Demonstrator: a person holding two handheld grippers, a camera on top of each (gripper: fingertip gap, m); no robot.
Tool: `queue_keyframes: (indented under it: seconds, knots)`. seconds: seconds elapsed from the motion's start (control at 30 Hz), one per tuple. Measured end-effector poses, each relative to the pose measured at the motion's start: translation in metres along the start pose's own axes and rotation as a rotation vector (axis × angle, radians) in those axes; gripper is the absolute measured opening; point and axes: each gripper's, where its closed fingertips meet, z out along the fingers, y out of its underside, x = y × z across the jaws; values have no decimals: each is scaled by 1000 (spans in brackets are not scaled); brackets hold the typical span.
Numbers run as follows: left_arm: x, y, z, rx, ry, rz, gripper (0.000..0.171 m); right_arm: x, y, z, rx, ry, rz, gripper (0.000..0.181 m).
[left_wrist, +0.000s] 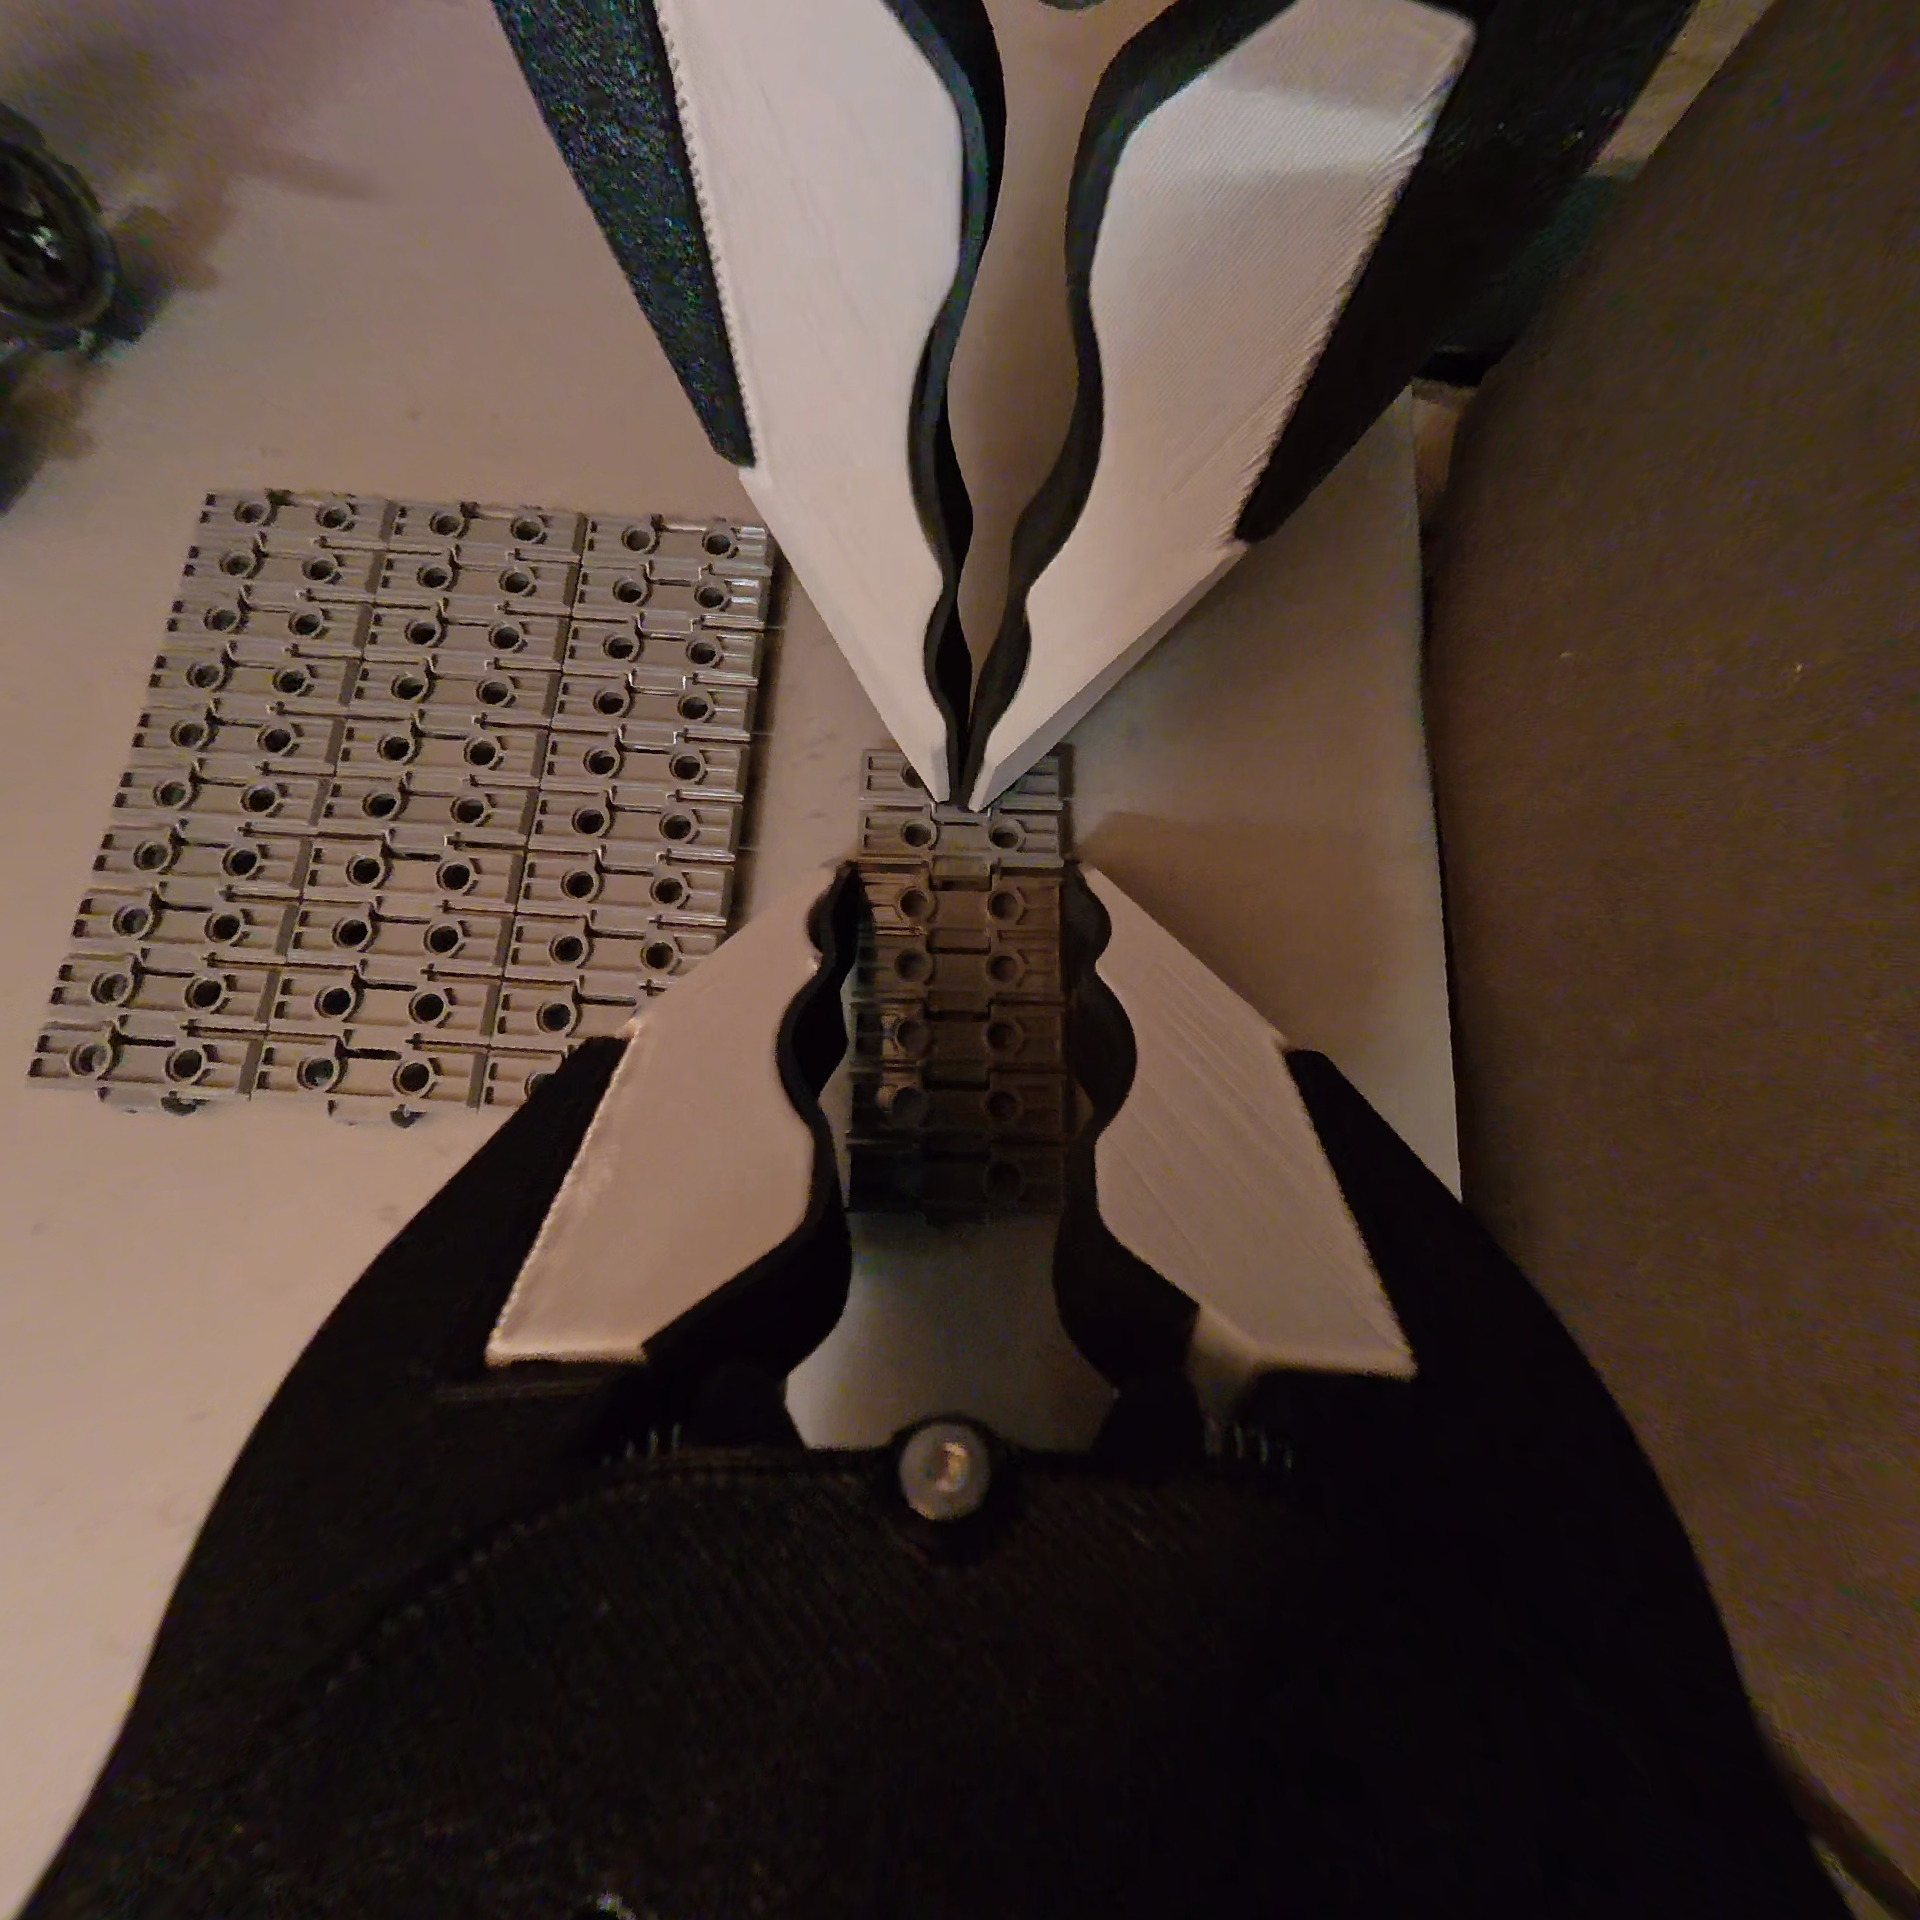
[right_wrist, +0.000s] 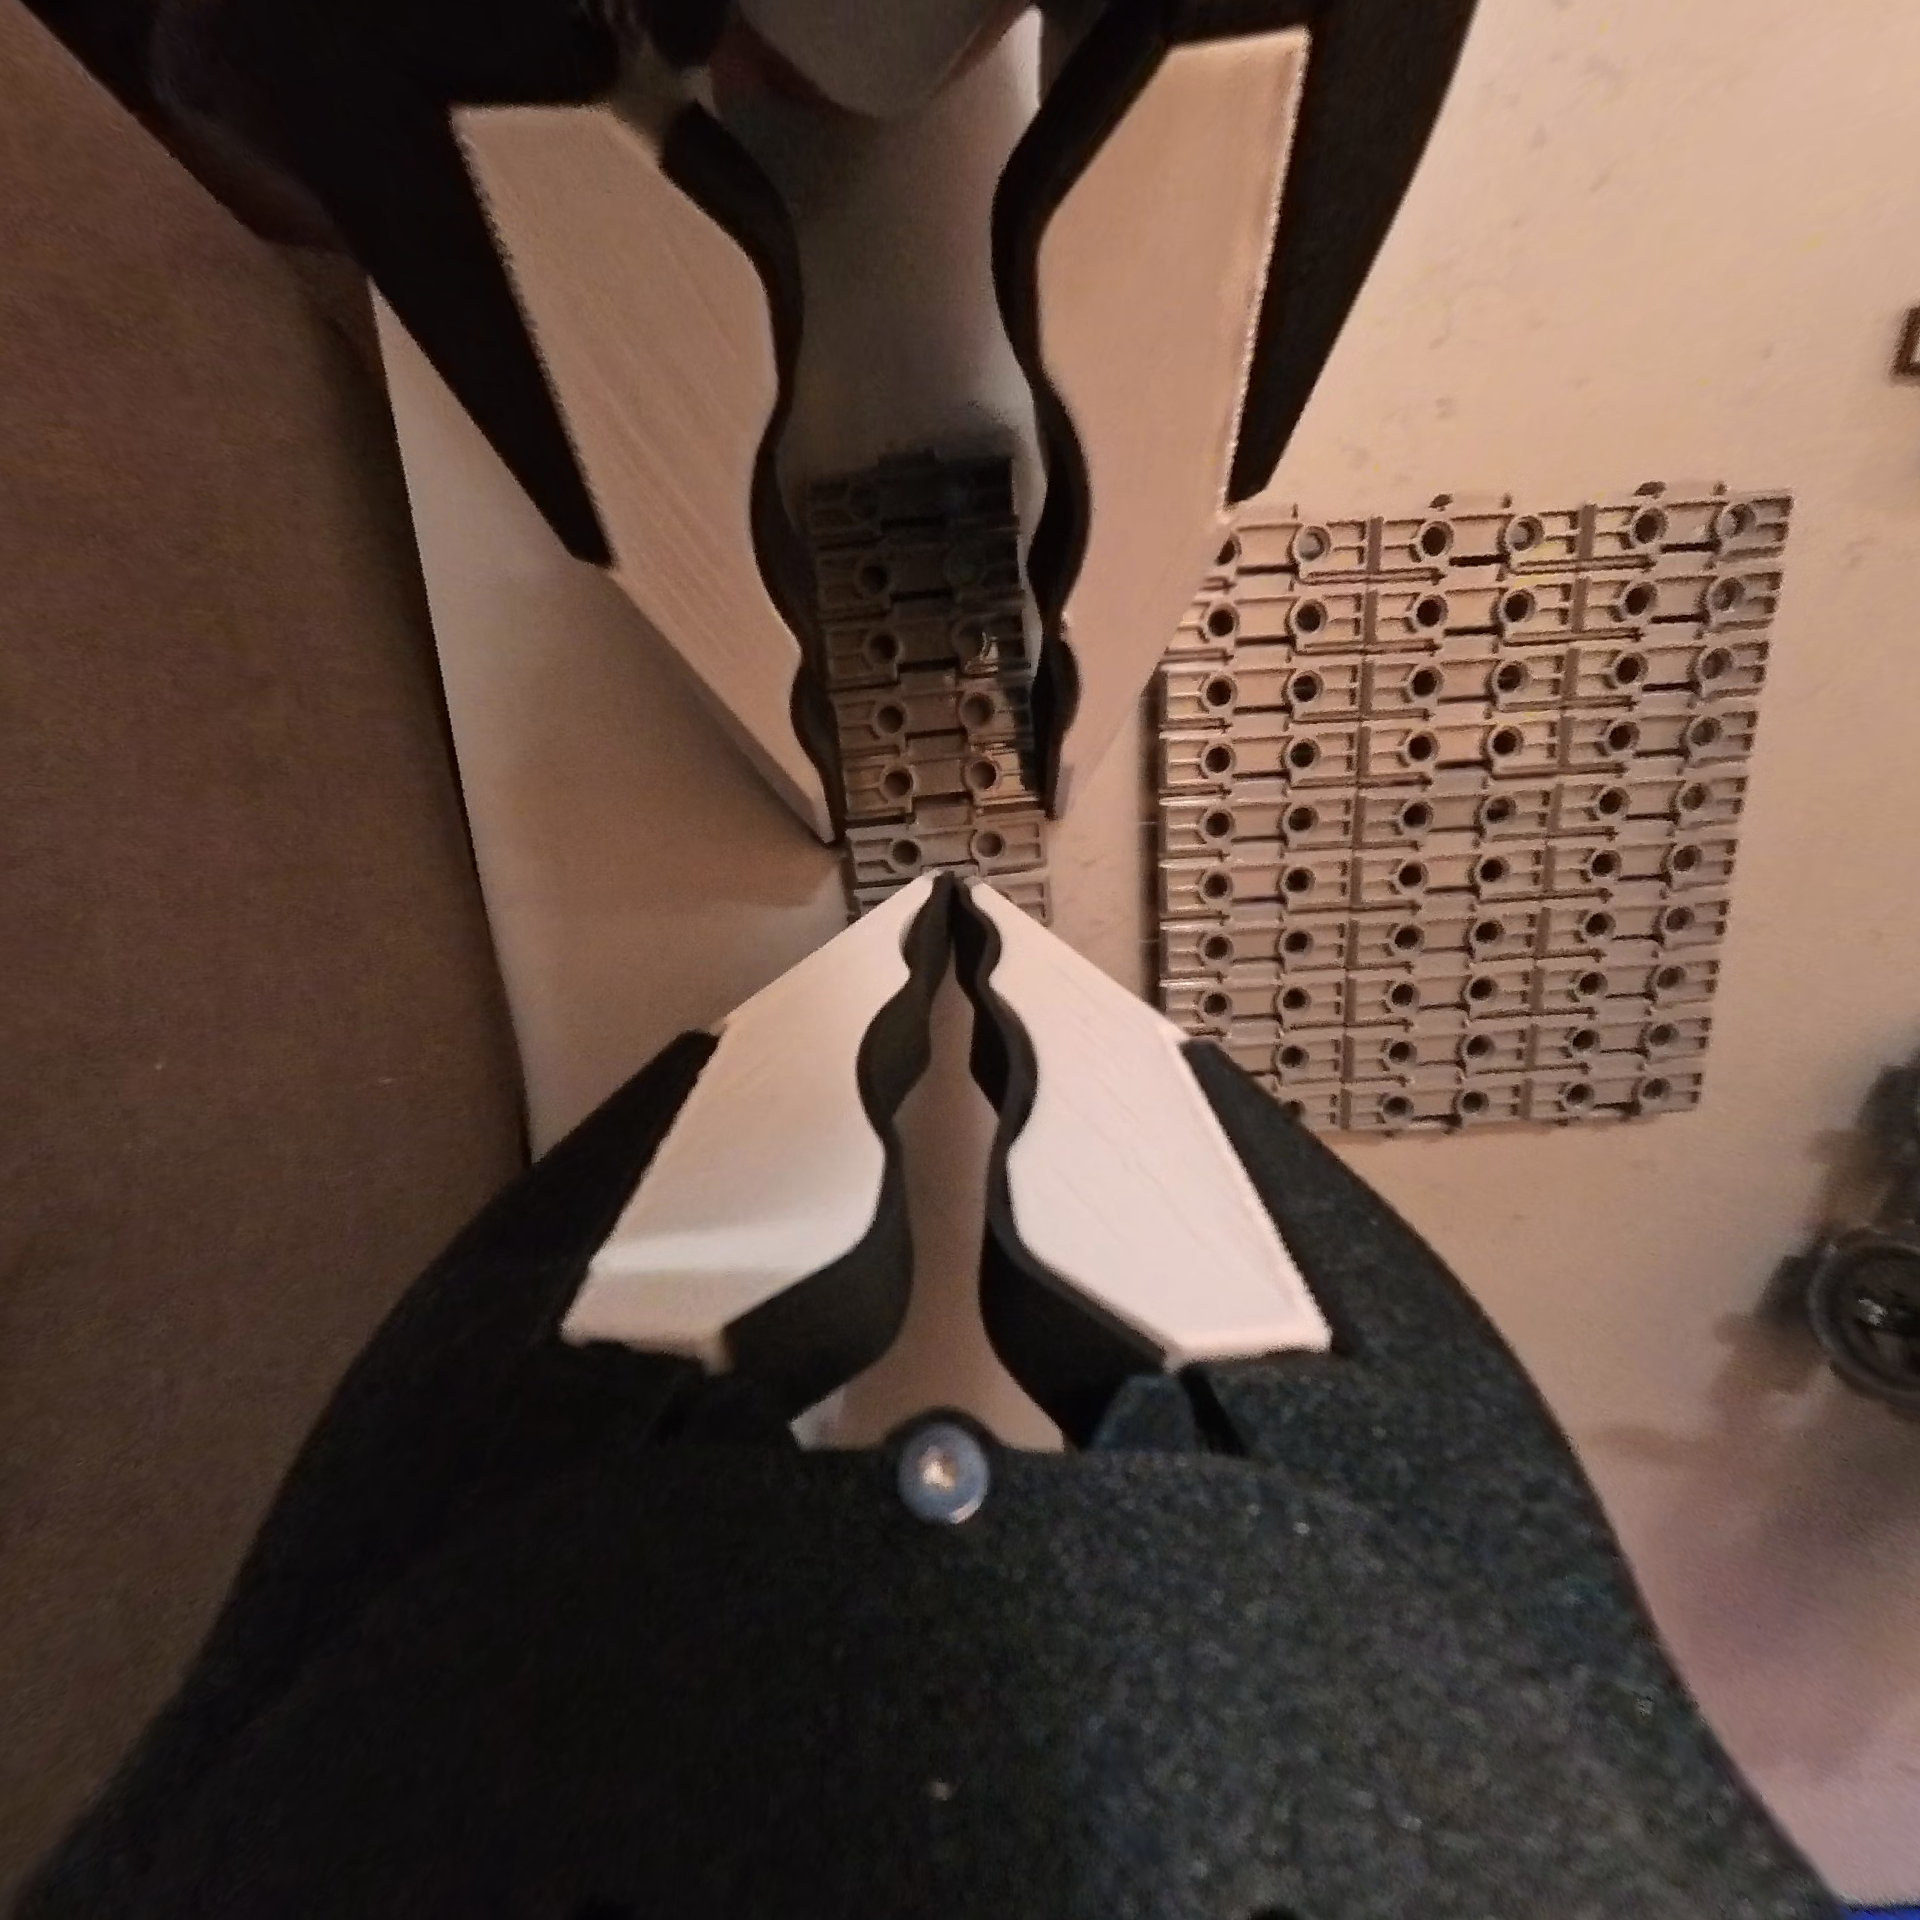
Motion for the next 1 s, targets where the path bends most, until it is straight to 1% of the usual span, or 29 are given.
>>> queue_keyframes:
  seconds: [0.1,0.2,0.33,0.53,0.6,0.67,0.73,0.83,0.9,1.0]
  knots:
    - [0,0,1,3,3,-6,36,0,0,1,19,-62,26,0]
    - [0,0,1,3,7,-8,36,0,0,1,102,-131,74,0]
    - [0,0,0,1,9,2,37,0,-1,1,176,-85,69,0]
    - [0,0,0,-6,-6,17,38,3,-3,-6,327,-39,78,0]
    - [0,0,0,-1,-3,12,38,2,-12,-15,420,-67,113,0]
    - [0,0,0,0,4,5,38,1,-18,-20,463,-105,138,0]
    - [0,0,0,1,9,3,38,0,-18,-15,442,-109,129,0]
    - [0,0,0,1,8,2,38,-3,-13,0,372,-107,80,0]
    - [0,0,-1,2,9,0,38,-5,-14,3,360,-98,74,0]
    - [0,0,0,1,17,-7,38,-5,-13,4,261,-57,62,0]
